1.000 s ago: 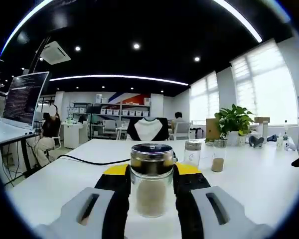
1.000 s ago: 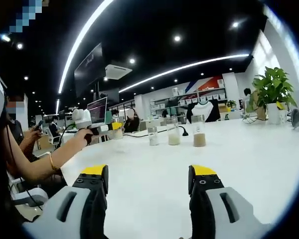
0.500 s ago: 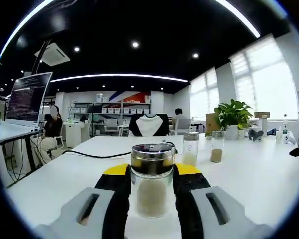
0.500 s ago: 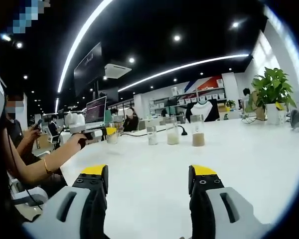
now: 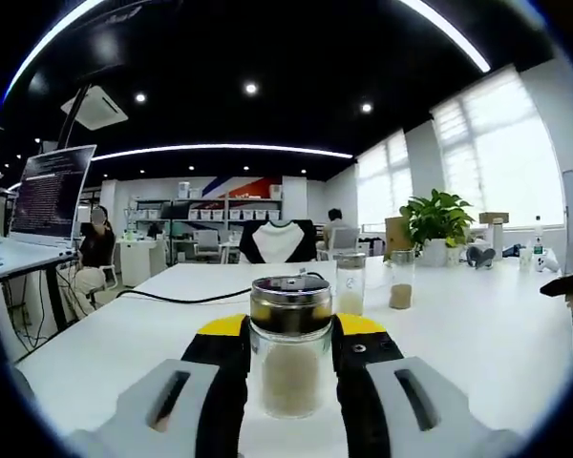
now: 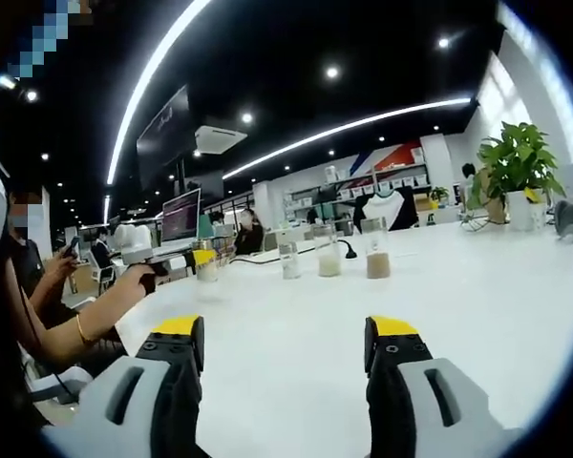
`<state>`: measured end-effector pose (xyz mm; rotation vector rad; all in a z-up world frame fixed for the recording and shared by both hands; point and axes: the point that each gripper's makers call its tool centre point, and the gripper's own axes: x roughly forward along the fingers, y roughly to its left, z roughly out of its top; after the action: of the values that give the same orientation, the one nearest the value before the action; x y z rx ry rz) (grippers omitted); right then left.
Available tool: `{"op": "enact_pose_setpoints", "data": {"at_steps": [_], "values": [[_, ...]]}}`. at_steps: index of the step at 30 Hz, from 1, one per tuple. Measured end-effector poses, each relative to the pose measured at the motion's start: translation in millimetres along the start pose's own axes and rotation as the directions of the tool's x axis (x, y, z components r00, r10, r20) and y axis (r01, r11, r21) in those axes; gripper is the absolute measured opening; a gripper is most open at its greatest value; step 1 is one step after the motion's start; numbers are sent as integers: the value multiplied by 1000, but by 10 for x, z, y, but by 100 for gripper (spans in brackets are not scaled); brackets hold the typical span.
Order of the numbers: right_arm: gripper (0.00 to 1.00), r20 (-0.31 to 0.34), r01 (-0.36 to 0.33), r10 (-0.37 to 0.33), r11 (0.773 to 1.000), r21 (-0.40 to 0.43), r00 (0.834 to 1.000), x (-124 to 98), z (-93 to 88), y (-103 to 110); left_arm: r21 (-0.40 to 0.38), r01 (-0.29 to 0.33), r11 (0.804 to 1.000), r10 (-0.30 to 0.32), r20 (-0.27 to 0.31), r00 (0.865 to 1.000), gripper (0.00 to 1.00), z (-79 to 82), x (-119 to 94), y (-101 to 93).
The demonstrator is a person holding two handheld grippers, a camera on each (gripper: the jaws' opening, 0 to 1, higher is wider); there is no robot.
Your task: Rotate the seasoning bottle until the label or dispensing opening points toward the visible target arrow and the bottle remains upright within the marked orientation range
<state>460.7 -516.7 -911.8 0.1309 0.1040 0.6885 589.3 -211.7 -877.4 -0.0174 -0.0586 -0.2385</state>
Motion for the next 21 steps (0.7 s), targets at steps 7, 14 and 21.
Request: {"op": "enact_pose_setpoints", "data": {"at_steps": [7, 14, 21], "values": [[76, -58, 43, -43, 999, -1, 997, 3, -154, -82, 16, -14, 1000, 14, -10, 1000, 35, -59, -20, 12], [65, -69, 31, -35, 997, -64, 997, 7, -163, -38, 6, -18, 1000, 18, -12, 1000, 35, -82, -64, 10], [64, -63, 15, -20, 996, -84, 998, -4, -138, -4, -2, -24, 1000, 24, -13, 1000, 35, -91, -114, 22]]}}
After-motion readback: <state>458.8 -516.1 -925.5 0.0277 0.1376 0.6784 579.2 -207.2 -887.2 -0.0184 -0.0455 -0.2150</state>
